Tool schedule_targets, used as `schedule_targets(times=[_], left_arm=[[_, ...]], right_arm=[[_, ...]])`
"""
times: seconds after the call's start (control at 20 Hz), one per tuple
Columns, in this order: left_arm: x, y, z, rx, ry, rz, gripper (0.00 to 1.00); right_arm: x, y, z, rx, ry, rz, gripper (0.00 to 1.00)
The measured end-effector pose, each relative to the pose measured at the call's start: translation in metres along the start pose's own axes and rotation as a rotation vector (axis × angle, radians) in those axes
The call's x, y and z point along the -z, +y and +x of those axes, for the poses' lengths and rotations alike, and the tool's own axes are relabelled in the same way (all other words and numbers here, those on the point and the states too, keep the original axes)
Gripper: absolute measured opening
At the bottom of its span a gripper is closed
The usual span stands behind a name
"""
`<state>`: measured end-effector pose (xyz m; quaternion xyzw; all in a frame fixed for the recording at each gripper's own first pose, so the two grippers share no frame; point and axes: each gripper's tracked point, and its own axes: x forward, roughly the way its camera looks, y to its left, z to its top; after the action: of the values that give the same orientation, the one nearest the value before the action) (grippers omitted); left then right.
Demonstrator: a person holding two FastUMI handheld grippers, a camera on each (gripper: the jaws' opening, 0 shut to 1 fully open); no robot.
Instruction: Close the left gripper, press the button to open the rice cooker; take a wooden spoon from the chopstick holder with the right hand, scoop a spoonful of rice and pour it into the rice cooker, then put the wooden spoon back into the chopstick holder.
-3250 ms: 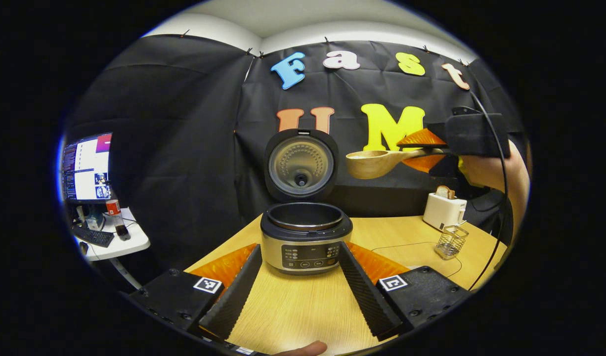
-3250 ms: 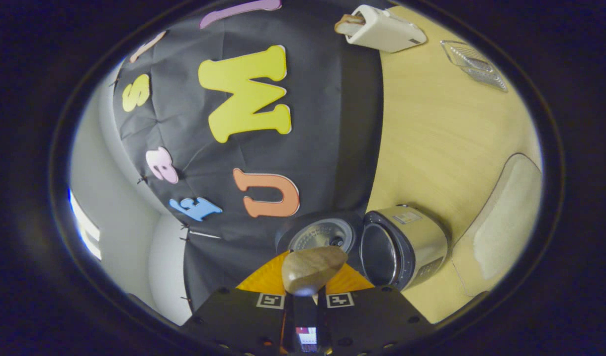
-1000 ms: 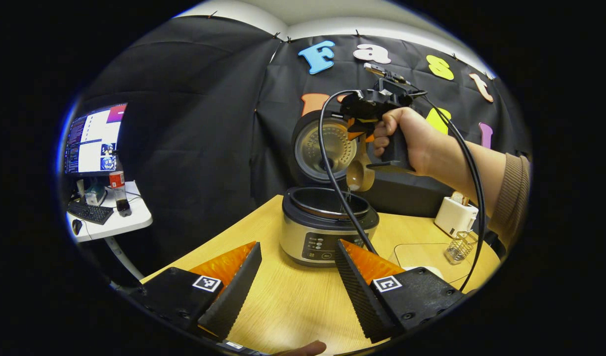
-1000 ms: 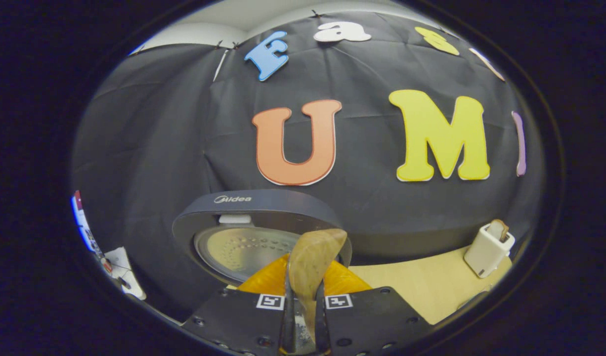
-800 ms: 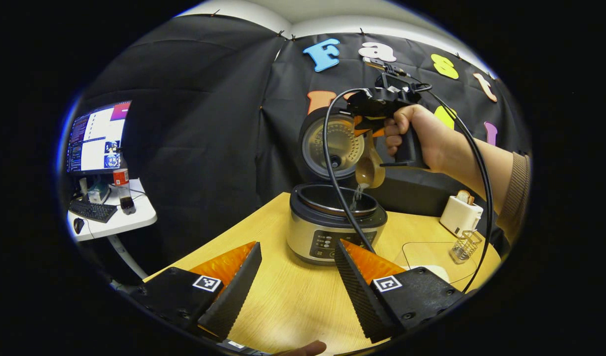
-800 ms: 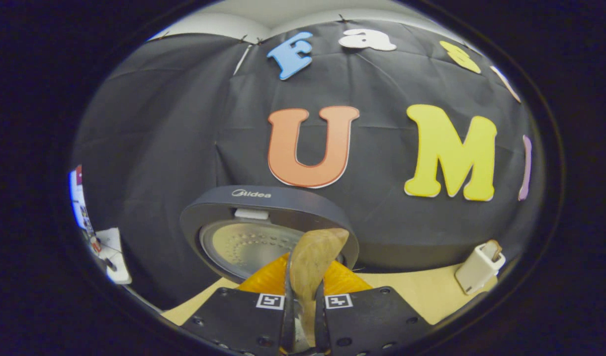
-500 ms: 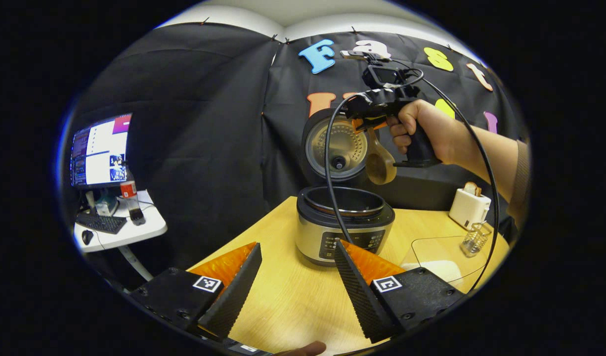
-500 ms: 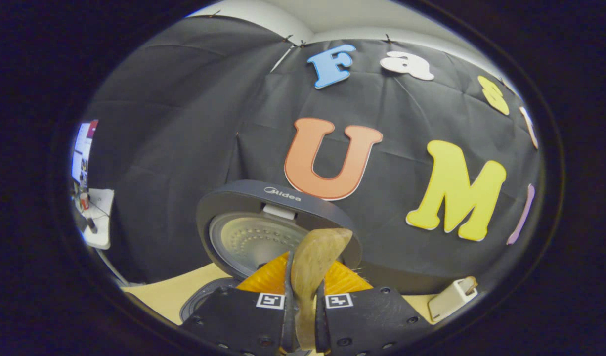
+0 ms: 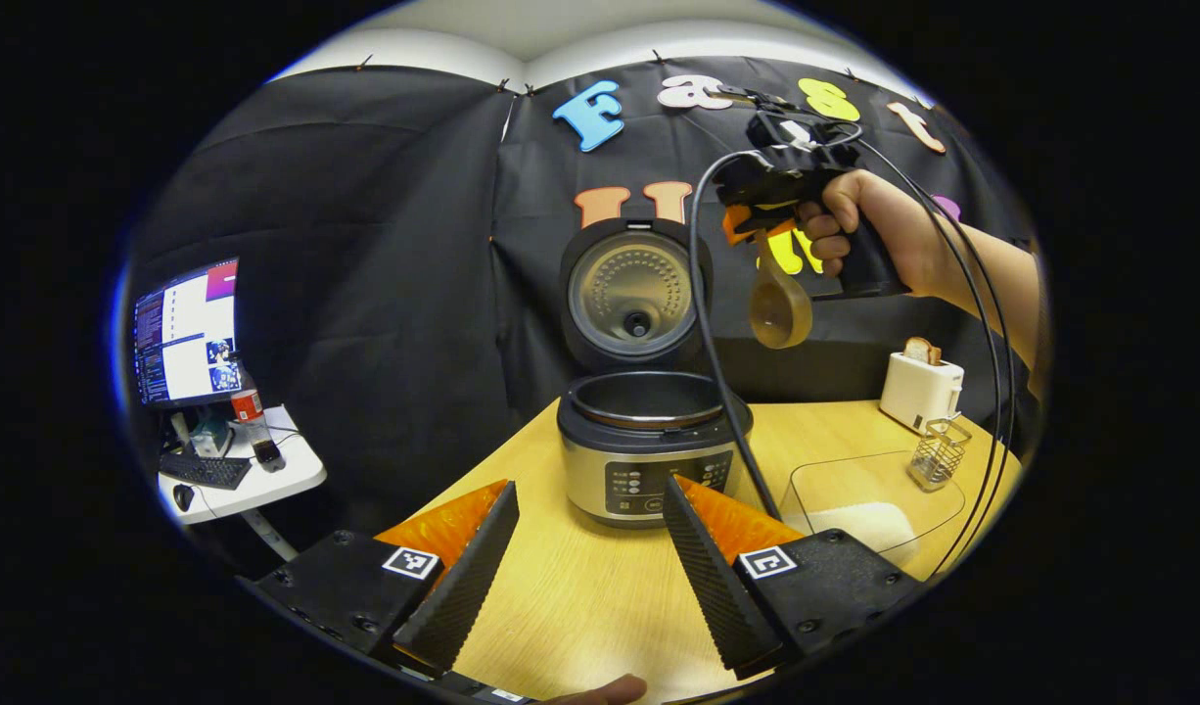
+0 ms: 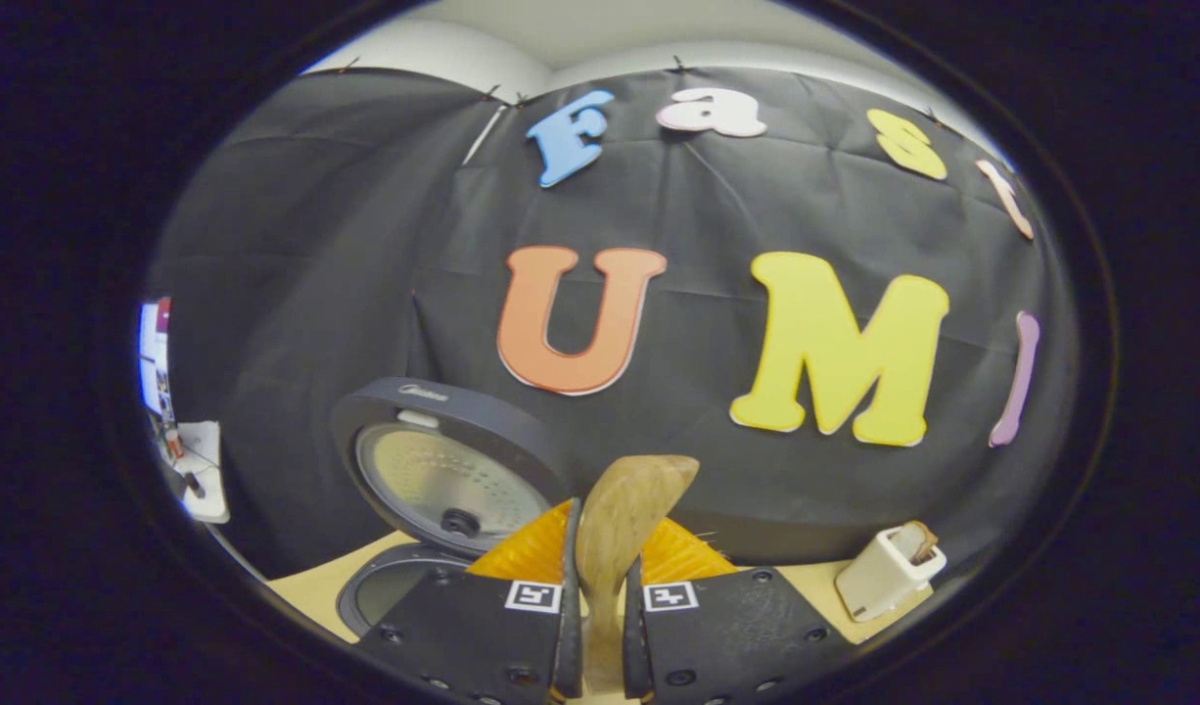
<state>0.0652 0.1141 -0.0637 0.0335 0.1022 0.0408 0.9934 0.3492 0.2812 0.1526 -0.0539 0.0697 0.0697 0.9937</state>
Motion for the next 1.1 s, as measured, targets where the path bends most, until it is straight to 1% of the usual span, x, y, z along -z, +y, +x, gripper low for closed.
schedule_targets(times=[0.1,0.2,0.35,0.5,0.55,0.6,0.7,0.8,0.85,0.9,1.0,1.1], left_arm=[[-0.002,-0.004,-0.003,0.001,-0.006,0.015,0.95],[-0.005,-0.003,-0.005,-0.012,-0.014,0.031,0.96],[-0.006,-0.012,-0.006,0.001,-0.021,0.043,0.95],[-0.006,-0.019,-0.005,0.002,-0.017,0.068,0.95],[-0.005,-0.02,-0.005,0.002,-0.018,0.077,1.0],[-0.006,-0.022,-0.005,0.002,-0.023,0.088,0.96],[-0.008,-0.024,-0.005,-0.005,-0.031,0.128,0.95],[-0.007,-0.026,-0.006,-0.007,-0.031,0.167,0.97],[-0.008,-0.025,-0.006,-0.007,-0.041,0.169,0.99],[-0.01,-0.027,-0.006,-0.001,-0.052,0.16,0.98],[-0.01,-0.038,-0.007,0.04,-0.056,0.13,0.98],[-0.011,-0.047,-0.01,0.07,-0.056,0.103,0.98]], right_arm=[[0.005,-0.037,-0.005,0.024,0.026,0.077,0.16],[0.008,-0.08,-0.009,0.069,0.038,0.139,0.16],[0.013,-0.133,-0.016,0.11,0.047,0.229,0.16],[0.029,-0.188,-0.025,0.183,0.051,0.26,0.16],[0.036,-0.202,-0.029,0.199,0.059,0.272,0.16],[0.045,-0.216,-0.031,0.217,0.071,0.277,0.16],[0.065,-0.248,-0.037,0.265,0.087,0.288,0.16],[0.082,-0.273,-0.043,0.297,0.083,0.298,0.16],[0.09,-0.282,-0.047,0.307,0.075,0.289,0.16],[0.1,-0.289,-0.05,0.316,0.074,0.276,0.16],[0.125,-0.301,-0.065,0.339,0.088,0.254,0.16],[0.143,-0.312,-0.073,0.364,0.091,0.258,0.16]])
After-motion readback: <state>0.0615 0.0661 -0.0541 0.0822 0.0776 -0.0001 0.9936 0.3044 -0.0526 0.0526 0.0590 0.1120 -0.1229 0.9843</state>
